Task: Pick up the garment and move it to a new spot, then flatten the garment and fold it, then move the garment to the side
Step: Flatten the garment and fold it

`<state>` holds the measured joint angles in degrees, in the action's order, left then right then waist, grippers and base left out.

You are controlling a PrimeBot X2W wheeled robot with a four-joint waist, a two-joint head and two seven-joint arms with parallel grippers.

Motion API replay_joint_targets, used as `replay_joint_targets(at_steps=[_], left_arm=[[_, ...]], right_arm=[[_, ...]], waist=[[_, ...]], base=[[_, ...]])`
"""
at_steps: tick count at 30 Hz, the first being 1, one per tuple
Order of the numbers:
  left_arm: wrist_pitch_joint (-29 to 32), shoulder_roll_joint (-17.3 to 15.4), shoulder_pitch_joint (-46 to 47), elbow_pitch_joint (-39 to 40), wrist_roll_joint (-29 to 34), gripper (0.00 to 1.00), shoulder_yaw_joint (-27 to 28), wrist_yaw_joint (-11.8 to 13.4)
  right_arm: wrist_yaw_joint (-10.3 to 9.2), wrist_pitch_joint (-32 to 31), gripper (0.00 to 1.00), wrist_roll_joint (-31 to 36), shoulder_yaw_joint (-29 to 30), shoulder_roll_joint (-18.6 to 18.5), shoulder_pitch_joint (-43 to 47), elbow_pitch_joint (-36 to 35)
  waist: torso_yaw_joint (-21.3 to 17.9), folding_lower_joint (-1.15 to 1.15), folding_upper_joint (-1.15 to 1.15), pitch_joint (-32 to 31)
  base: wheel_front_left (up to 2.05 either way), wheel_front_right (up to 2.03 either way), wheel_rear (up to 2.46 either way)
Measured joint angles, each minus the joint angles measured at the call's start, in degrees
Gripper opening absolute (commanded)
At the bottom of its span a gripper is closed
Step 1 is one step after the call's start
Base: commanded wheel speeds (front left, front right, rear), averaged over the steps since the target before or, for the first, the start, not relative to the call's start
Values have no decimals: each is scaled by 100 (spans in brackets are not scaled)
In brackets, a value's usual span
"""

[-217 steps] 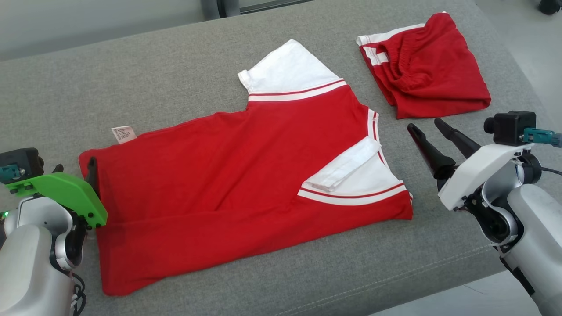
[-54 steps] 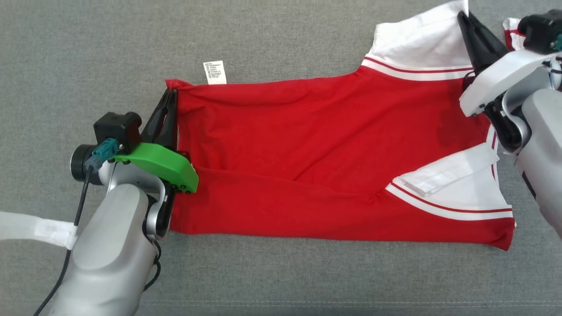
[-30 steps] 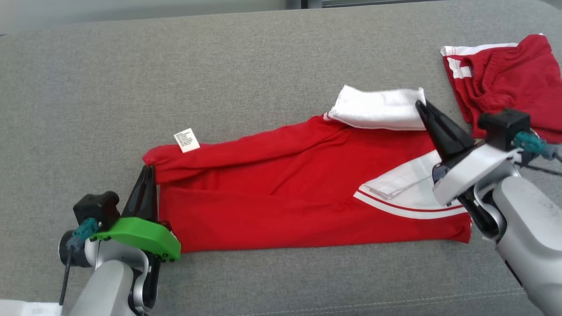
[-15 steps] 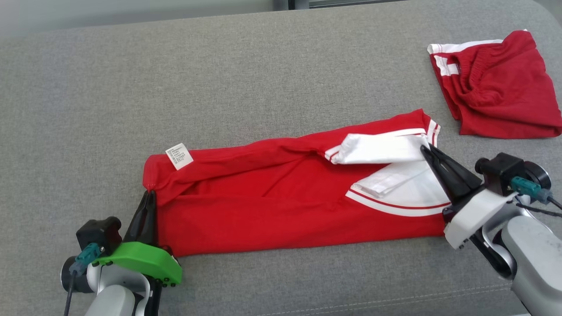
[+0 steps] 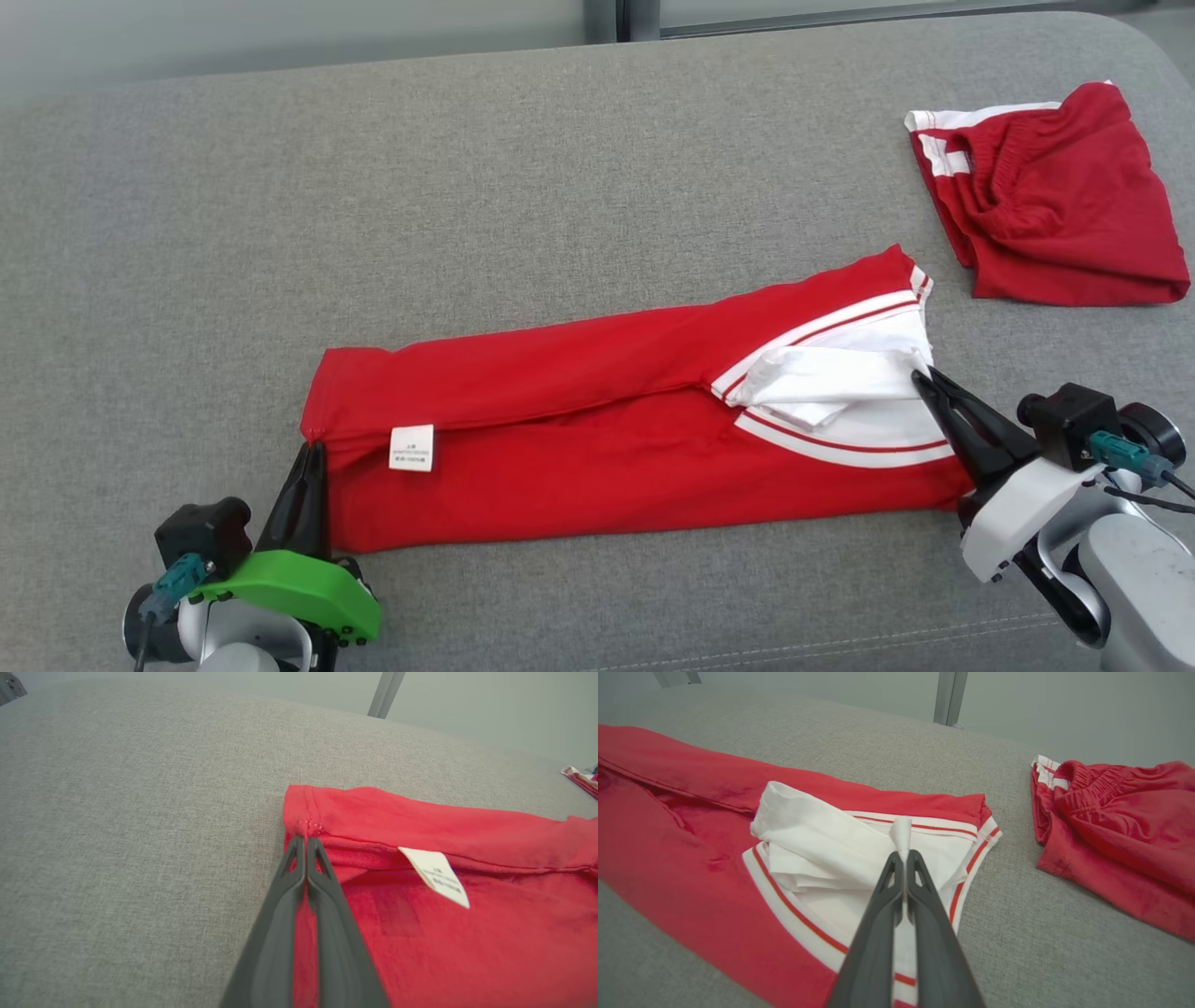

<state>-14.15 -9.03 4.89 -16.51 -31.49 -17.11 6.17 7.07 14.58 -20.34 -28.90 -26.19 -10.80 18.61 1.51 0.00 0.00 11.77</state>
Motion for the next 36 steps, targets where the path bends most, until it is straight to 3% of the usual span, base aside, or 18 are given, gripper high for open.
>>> replay_joint_targets(at_steps=[4, 7, 9, 10, 11, 12, 13, 27, 36], left_arm=[[67, -20, -62, 3, 0, 0, 0, 43], [138, -47, -82, 2, 1, 1, -1, 43], [177, -59, -94, -2, 5, 29, -1, 44], [188, -59, -106, -1, 5, 41, 0, 44], [216, -59, -125, -1, 7, 58, 0, 44], [236, -59, -146, 0, 7, 87, -2, 45], [254, -59, -159, 3, 7, 100, -2, 47], [334, -118, -318, 227, 9, 100, 243, 59], [189, -133, -319, 541, 207, 100, 402, 67]], right_arm=[[-1, 0, 0, 110, 66, -2, 74, -13], [-2, 0, 14, 245, 124, 0, 94, -30], [-2, 0, 43, 328, 131, -7, 122, -21], [-2, 0, 49, 335, 140, -7, 159, -15], [-2, 0, 78, 346, 140, -10, 209, -5], [-2, 0, 100, 383, 136, -15, 253, 10], [-2, 0, 100, 422, 135, -26, 298, 18], [-11, 0, 100, 634, 347, -175, 567, 229], [-11, 0, 100, -237, 1028, 86, 606, 409]], waist=[[-6, 0, 0, -22], [-17, 0, 0, -42], [-28, 0, 0, -55], [-34, 0, 0, -61], [-40, 0, 0, -67], [-46, 0, 0, -72], [-52, 0, 0, -77], [-91, 0, 0, -132], [-43, 0, 0, -261]], base=[[0, 0, 0], [0, 0, 0], [0, 0, 0], [0, 0, 0], [0, 0, 0], [0, 0, 0], [0, 0, 0], [0, 0, 0], [0, 0, 0]])
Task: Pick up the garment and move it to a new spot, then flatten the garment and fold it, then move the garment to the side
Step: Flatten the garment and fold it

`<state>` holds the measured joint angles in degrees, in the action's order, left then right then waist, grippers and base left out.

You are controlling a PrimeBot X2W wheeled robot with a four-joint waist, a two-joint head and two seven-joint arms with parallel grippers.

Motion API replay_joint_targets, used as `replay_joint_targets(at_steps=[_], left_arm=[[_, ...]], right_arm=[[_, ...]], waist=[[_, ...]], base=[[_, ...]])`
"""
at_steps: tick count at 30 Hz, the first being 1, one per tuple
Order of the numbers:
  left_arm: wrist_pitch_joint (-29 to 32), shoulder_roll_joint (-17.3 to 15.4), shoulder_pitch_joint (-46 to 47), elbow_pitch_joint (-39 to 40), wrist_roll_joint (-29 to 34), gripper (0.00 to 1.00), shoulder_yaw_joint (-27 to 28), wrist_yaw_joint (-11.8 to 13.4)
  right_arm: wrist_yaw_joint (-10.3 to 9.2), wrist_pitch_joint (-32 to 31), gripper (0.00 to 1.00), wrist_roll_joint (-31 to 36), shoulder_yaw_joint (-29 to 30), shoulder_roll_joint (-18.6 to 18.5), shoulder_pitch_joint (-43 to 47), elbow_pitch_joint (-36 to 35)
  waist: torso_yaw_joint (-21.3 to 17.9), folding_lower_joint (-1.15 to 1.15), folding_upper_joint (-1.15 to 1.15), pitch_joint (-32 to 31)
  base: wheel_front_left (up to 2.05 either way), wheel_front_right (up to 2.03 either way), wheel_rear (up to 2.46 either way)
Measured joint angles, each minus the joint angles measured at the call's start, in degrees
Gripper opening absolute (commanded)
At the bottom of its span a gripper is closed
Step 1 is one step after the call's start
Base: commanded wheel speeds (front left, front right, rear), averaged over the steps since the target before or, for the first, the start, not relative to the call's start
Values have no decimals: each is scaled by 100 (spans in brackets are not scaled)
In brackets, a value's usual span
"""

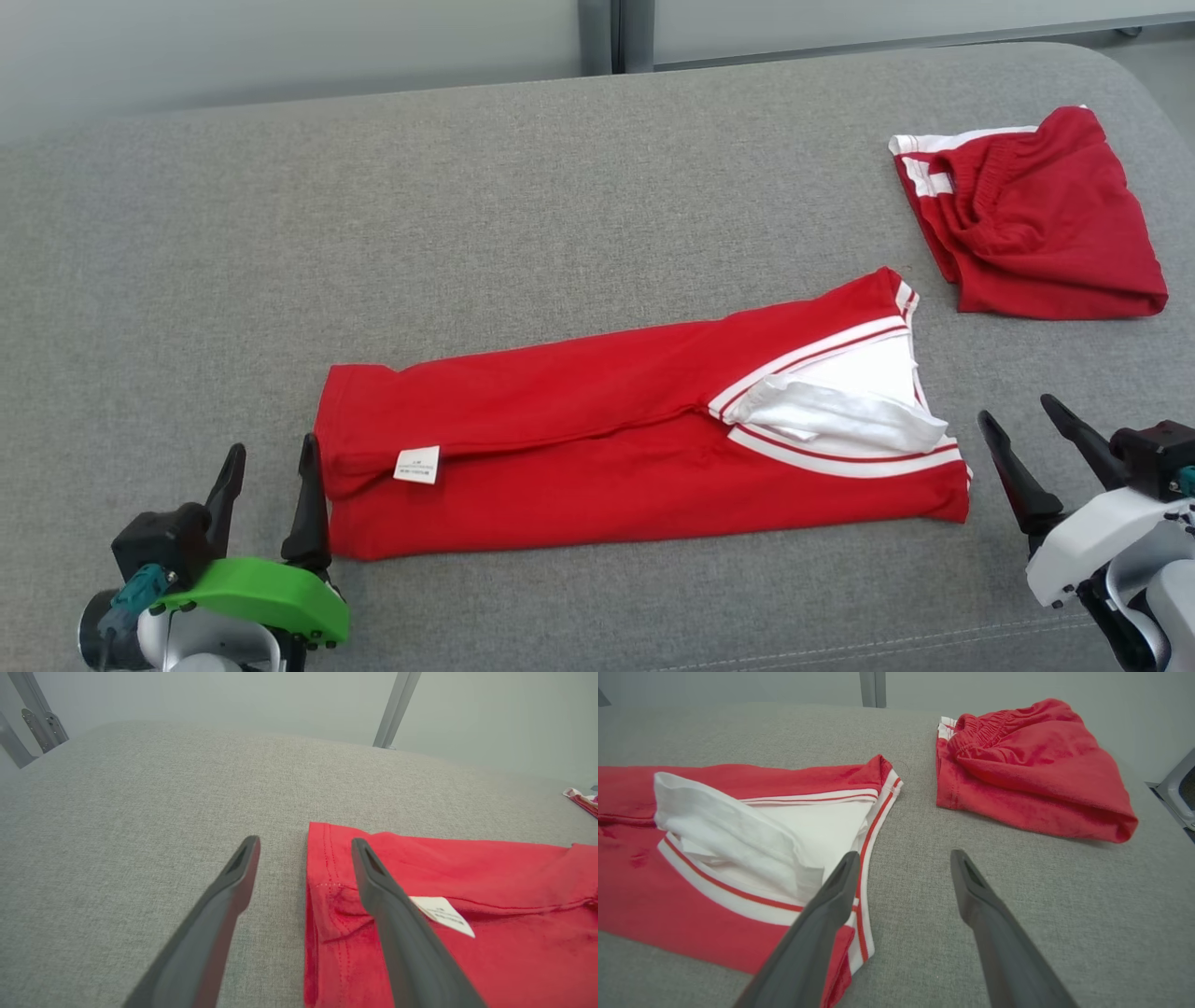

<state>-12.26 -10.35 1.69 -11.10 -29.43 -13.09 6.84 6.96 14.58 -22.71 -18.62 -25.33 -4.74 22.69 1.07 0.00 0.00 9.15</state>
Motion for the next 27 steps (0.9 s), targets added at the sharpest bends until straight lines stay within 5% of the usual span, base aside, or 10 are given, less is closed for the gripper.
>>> replay_joint_targets(at_steps=[7, 27], left_arm=[[-41, 65, 12, 280, 231, 100, -155, 0], [-32, 250, 9, 515, 515, 100, -109, 1]], right_arm=[[8, -190, 100, -475, 22, 64, -179, 403], [9, -1959, 100, -1386, -12, 232, -1160, 1156]], waist=[[134, 0, 0, -38], [728, 0, 0, -7]], base=[[0, 0, 0], [0, 0, 0]])
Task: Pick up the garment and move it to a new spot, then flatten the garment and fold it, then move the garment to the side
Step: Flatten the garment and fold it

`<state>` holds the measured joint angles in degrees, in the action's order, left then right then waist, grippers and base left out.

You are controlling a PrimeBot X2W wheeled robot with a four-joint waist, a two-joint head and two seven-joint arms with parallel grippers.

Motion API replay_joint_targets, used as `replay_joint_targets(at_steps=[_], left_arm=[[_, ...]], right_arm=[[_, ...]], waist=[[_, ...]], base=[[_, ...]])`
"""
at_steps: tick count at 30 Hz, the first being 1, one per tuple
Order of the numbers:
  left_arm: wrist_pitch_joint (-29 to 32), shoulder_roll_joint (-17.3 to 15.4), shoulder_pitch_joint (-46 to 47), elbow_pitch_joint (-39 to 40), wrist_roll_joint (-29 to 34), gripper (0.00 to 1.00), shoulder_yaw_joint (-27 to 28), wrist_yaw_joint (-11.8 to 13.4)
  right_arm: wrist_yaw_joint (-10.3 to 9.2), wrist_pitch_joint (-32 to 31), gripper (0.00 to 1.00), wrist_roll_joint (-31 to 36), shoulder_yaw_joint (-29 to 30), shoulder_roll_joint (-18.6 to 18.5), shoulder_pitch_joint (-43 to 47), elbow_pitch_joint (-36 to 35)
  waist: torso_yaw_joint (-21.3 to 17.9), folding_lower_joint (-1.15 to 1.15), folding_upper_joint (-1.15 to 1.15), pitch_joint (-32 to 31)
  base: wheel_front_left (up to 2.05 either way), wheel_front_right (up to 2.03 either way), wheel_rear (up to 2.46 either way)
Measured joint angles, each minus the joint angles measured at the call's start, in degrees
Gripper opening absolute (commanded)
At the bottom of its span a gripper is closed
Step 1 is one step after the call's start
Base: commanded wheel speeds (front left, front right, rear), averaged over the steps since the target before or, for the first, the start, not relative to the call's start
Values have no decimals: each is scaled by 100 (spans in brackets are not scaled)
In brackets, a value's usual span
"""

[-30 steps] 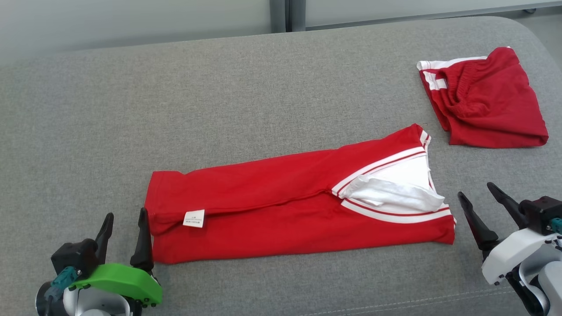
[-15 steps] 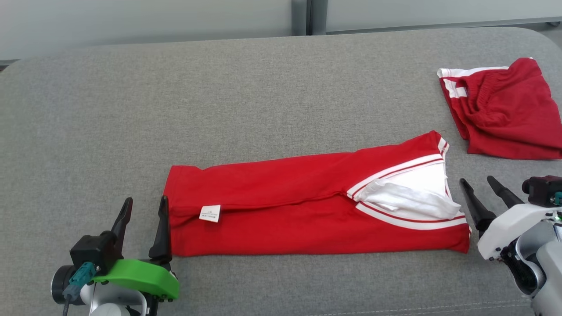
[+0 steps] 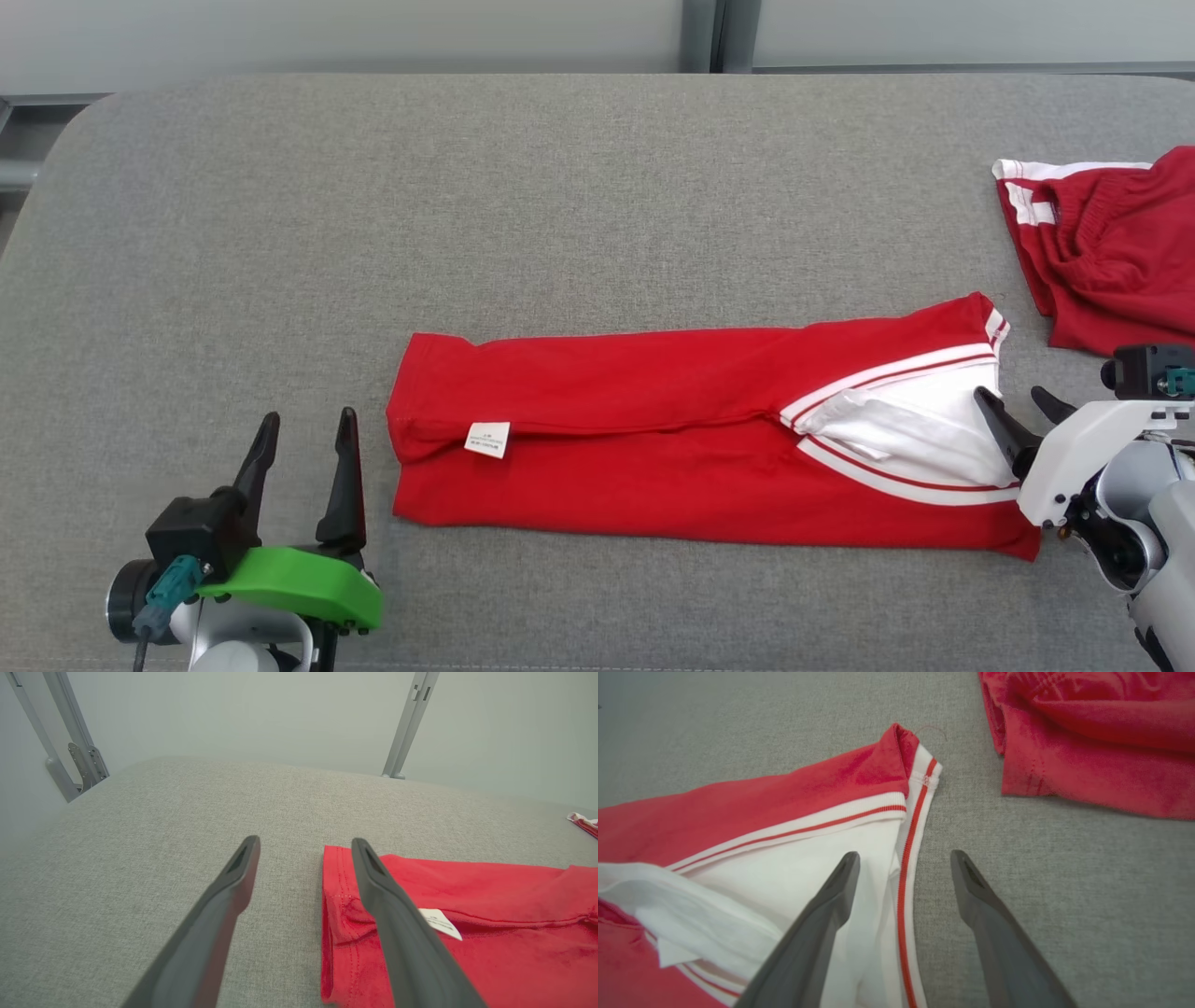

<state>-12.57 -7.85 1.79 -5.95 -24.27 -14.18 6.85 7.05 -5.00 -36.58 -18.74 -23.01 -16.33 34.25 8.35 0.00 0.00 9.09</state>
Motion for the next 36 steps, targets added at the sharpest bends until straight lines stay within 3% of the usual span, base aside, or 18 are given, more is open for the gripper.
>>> replay_joint_targets(at_steps=[9, 11, 13, 25, 28, 30, 36], left_arm=[[21, 49, -9, 81, 86, 100, 155, 0], [27, 73, -9, 91, 88, 100, 159, 0], [52, 97, -10, 101, 96, 100, 159, 0], [144, 120, -34, 130, 163, 100, 175, 0], [145, 125, -69, 149, 185, 100, 182, 0], [179, 137, -101, 151, 186, 100, 207, 0], [192, 148, -191, 148, 188, 100, 322, 0]], right_arm=[[0, -399, 100, -330, -42, 65, -149, 176], [0, -505, 86, -478, -69, 116, -158, 205], [0, -617, 66, -582, -87, 140, -200, 223], [0, -964, 38, -890, -210, 144, -347, 328], [0, -976, 23, -929, -277, 144, -381, 327], [0, -975, 0, -942, -361, 147, -437, 314], [0, -959, 0, -1033, -414, 144, -460, 302]], waist=[[27, 0, 0, 41], [20, 0, 0, 49], [14, 0, 0, 55], [23, 0, 0, 58], [39, 0, 0, 51], [54, 0, 0, 37], [31, 0, 0, -40]], base=[[0, 0, 0], [0, 0, 0], [0, 0, 0], [0, 0, 0], [0, 0, 0], [0, 0, 0], [0, 0, 0]])
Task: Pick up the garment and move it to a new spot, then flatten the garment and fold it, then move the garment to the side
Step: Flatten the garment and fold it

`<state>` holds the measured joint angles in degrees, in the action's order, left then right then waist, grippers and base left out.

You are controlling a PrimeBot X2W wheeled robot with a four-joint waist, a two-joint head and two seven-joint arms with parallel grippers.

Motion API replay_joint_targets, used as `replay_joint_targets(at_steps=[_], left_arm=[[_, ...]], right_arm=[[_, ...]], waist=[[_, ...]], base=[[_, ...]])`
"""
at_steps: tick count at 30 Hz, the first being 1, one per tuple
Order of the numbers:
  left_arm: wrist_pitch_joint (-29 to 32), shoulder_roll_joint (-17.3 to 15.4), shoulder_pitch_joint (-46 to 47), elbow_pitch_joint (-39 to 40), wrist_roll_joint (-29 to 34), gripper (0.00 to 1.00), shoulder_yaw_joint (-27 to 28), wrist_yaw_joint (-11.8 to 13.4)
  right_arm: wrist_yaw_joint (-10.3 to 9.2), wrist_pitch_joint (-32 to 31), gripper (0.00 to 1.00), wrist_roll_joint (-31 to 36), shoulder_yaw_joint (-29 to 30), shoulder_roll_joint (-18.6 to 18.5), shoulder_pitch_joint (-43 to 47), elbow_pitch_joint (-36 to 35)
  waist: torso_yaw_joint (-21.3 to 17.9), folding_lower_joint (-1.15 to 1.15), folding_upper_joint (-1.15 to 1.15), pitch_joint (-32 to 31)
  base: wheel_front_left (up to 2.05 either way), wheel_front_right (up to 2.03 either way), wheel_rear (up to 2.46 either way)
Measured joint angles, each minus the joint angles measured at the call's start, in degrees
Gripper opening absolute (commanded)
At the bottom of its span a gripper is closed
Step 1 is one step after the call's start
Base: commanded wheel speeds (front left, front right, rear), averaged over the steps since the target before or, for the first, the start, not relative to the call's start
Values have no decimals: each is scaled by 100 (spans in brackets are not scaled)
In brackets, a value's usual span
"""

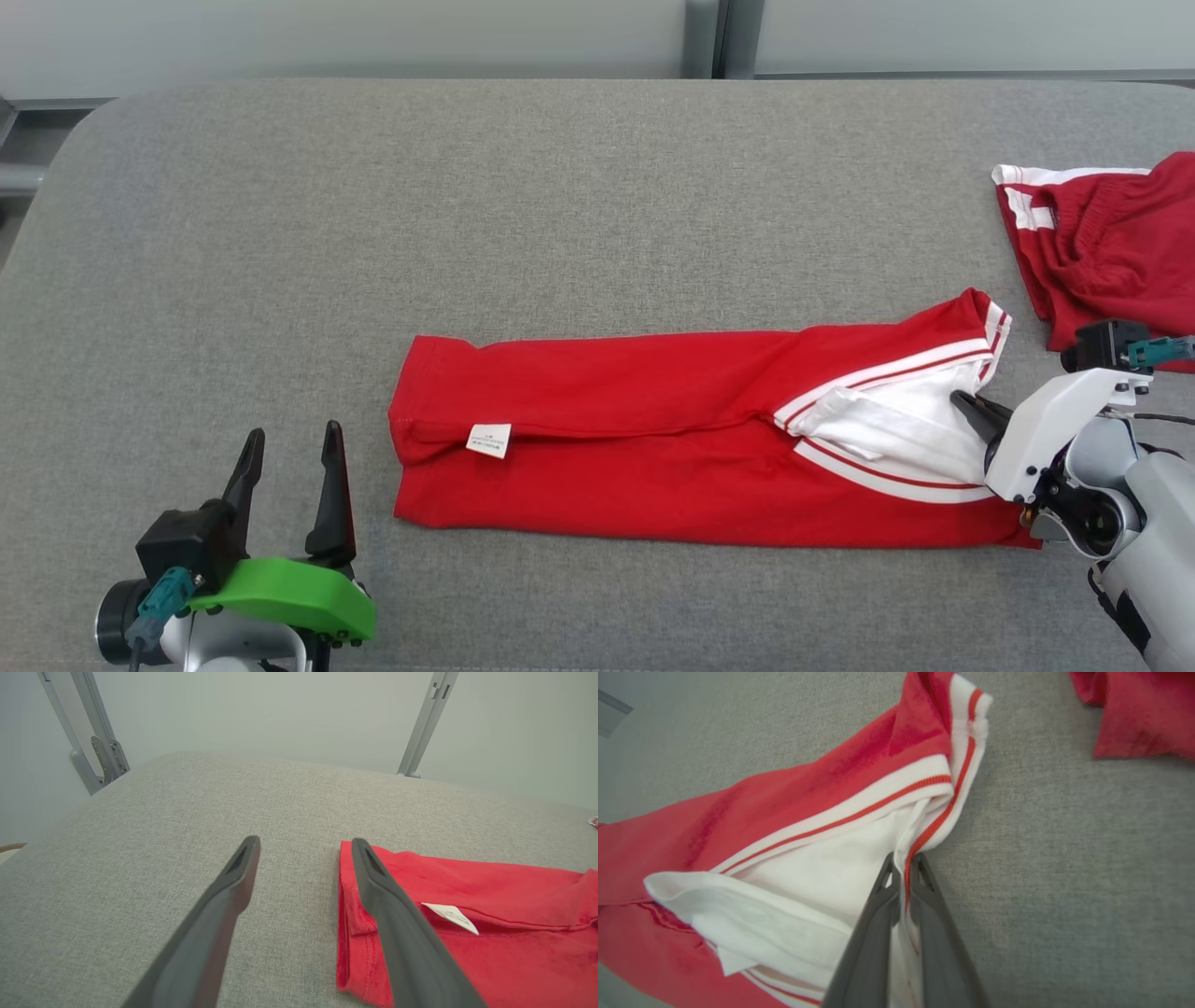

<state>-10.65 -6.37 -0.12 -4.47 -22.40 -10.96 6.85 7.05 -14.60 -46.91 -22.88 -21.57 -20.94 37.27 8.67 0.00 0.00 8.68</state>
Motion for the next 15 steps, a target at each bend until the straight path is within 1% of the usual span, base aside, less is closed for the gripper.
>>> replay_joint_targets(at_steps=[7, 15], left_arm=[[2, 4, -112, 40, 48, 100, 60, 25], [9, 22, -168, 154, 58, 100, 135, 26]], right_arm=[[2, 73, 0, -177, 8, -131, -8, -43], [8, 145, 0, -258, 90, -497, -83, -101]], waist=[[-137, 0, 0, -90], [-365, 0, 0, -139]], base=[[0, 0, 0], [0, 0, 0]])
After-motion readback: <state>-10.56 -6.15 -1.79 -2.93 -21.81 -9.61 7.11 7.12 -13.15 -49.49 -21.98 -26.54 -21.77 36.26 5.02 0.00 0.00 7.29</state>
